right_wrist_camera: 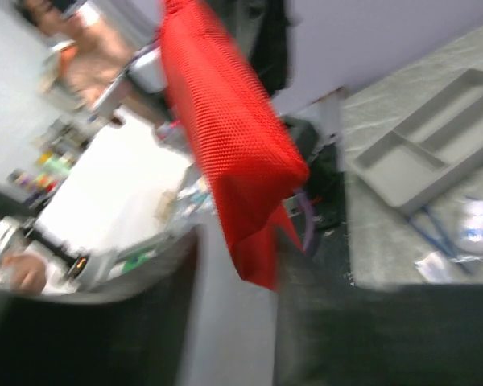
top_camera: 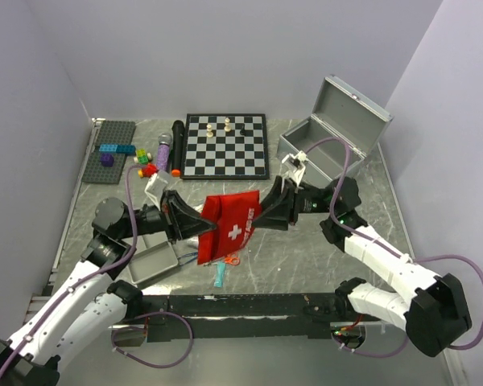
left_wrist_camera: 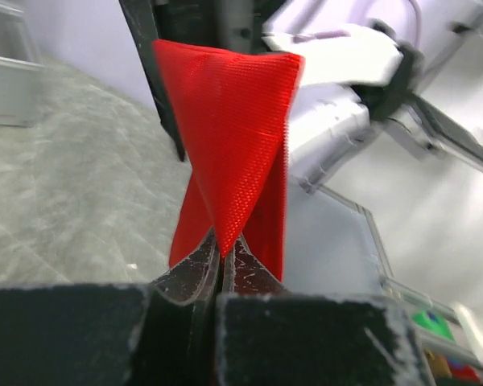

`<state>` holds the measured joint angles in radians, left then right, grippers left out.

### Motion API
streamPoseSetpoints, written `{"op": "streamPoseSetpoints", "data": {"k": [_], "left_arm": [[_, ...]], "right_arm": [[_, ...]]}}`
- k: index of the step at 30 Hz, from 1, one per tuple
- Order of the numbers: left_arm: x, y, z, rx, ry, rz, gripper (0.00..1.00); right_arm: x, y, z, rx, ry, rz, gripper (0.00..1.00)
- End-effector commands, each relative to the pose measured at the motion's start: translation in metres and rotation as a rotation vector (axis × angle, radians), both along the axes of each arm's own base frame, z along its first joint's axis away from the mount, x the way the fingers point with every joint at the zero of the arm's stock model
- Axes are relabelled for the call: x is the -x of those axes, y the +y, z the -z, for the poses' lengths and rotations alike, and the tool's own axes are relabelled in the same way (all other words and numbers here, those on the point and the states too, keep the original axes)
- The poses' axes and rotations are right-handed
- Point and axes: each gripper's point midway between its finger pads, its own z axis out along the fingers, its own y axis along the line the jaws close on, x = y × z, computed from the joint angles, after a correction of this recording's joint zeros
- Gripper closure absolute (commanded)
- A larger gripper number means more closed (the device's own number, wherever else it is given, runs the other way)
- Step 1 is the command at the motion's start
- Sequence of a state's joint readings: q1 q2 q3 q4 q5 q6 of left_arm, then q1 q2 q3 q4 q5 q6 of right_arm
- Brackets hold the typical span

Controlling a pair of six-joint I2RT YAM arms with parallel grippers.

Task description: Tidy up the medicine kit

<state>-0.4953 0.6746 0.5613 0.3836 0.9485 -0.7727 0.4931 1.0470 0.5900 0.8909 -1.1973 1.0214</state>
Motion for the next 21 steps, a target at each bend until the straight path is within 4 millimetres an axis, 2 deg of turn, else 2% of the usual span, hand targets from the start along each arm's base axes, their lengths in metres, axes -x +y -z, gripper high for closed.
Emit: {"op": "streamPoseSetpoints", "data": {"k": [1, 4, 7, 11, 13, 17, 21], "left_arm": [[-0.044, 0.013, -0.002, -0.105, 0.005, -0.286, 0.99], [-0.073, 0.024, 0.012, -0.205, 0.088, -0.457, 0.99], [-0.094, 0.03, 0.027, -0.284, 0.162, -0.552, 0.99], [-0.12, 0.04, 0.041, -0.347, 0.249, -0.687, 0.99], [-0.132, 0.045, 0.048, -0.391, 0.303, -0.746, 0.99], [-0.148, 0.058, 0.065, -0.557, 0.427, -0.892, 0.99], [-0.153, 0.065, 0.056, -0.625, 0.437, -1.0, 0.99]], "right_arm": [[-0.038, 0.004, 0.001, 0.148, -0.095, 0.239, 0.34], [-0.069, -0.002, 0.017, 0.275, -0.051, 0.44, 0.26], [-0.088, -0.011, 0.033, 0.38, -0.006, 0.587, 0.21], [-0.104, -0.015, 0.034, 0.503, -0.029, 0.754, 0.16], [-0.108, -0.009, 0.034, 0.561, -0.018, 0.79, 0.1], [-0.118, 0.011, 0.04, 0.624, 0.06, 0.826, 0.09], [-0.128, 0.028, 0.047, 0.627, 0.128, 0.826, 0.11]]}}
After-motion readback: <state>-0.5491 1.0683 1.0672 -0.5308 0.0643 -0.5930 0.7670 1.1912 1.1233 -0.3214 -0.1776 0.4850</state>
